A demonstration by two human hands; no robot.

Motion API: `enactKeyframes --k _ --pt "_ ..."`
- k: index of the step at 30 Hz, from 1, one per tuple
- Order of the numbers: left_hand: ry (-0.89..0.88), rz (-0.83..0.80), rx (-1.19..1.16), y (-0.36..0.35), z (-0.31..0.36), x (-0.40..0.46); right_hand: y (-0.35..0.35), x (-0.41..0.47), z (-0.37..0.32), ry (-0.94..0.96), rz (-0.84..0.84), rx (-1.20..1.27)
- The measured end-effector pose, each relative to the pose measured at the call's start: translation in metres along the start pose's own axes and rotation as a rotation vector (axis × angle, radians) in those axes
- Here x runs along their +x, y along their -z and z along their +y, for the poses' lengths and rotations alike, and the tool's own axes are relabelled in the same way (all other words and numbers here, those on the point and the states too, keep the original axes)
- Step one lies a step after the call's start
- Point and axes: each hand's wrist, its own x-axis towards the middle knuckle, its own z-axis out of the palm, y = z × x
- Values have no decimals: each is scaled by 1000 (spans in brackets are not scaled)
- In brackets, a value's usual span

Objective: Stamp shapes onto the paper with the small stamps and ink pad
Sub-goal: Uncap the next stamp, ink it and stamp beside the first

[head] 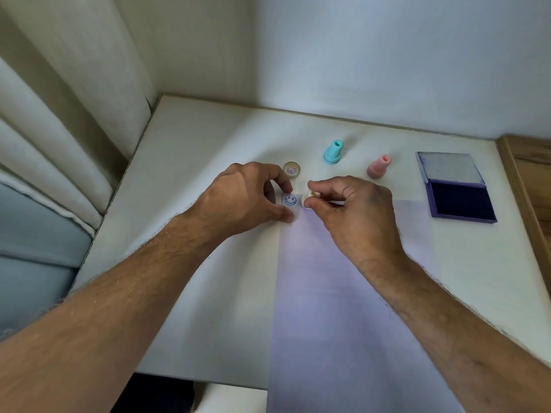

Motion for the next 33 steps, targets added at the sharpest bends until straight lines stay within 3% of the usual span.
enactKeyframes --k 11,24,33 --pt "1 -21 -8 0 1 3 -1 1 5 118 19 -22" --pt "2 -61 -3 1 -1 9 -1 3 -2 -80 29 35" --pt "0 -87 25 1 2 13 -3 0 4 9 54 45"
